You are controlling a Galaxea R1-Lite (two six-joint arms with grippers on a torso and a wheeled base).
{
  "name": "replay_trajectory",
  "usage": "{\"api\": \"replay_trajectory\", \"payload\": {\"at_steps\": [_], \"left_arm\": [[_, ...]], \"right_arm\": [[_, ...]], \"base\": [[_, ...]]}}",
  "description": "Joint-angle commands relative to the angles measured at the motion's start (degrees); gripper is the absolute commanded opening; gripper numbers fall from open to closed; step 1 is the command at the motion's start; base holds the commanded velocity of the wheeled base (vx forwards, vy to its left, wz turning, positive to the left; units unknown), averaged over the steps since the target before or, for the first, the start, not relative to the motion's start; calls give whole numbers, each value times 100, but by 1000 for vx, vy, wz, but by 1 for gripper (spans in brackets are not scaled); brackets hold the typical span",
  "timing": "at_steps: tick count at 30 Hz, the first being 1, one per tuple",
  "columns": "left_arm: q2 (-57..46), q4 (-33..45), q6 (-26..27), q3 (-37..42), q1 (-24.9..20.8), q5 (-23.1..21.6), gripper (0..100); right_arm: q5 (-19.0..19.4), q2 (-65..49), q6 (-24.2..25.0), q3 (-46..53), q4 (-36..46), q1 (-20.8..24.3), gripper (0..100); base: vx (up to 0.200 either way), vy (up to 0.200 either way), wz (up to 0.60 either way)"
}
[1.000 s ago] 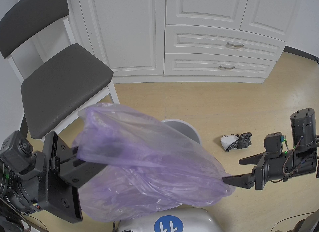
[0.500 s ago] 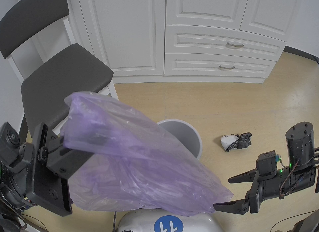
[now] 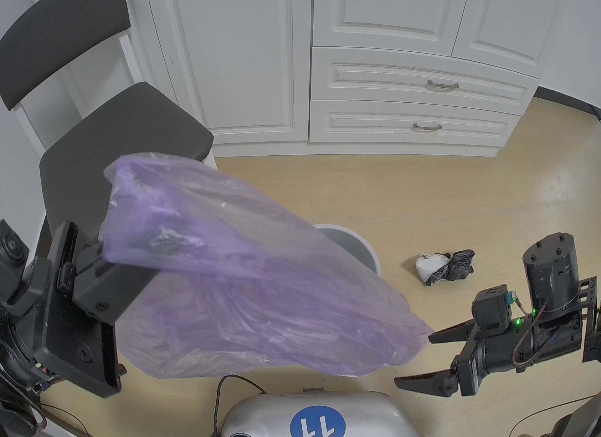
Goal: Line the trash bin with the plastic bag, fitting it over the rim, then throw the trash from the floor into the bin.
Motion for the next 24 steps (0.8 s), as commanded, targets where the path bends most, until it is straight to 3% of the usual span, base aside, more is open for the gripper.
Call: {"api": "replay_trajectory", "payload": {"at_steps": [1, 7, 14, 18, 24], "left_arm": [[-214, -10, -95, 57, -71, -10, 0], [-284, -10, -95, 92, -89, -19, 0], [-117, 7, -95, 83, -18, -19, 0], [-82, -1, -95, 83, 52, -19, 0], [-100, -10, -95, 83, 52, -10, 0]], "right_arm": [[-58, 462, 21, -46, -285, -293, 100], [-93, 401, 65, 24, -1068, -785, 100], [-49, -188, -41, -2, -786, -1224, 100], [4, -232, -418, -169, -338, -1690, 100], [206, 111, -454, -204, -356, -1804, 100]], "base": [[0, 0, 0], [0, 0, 0], [0, 0, 0], [0, 0, 0], [0, 0, 0]]}}
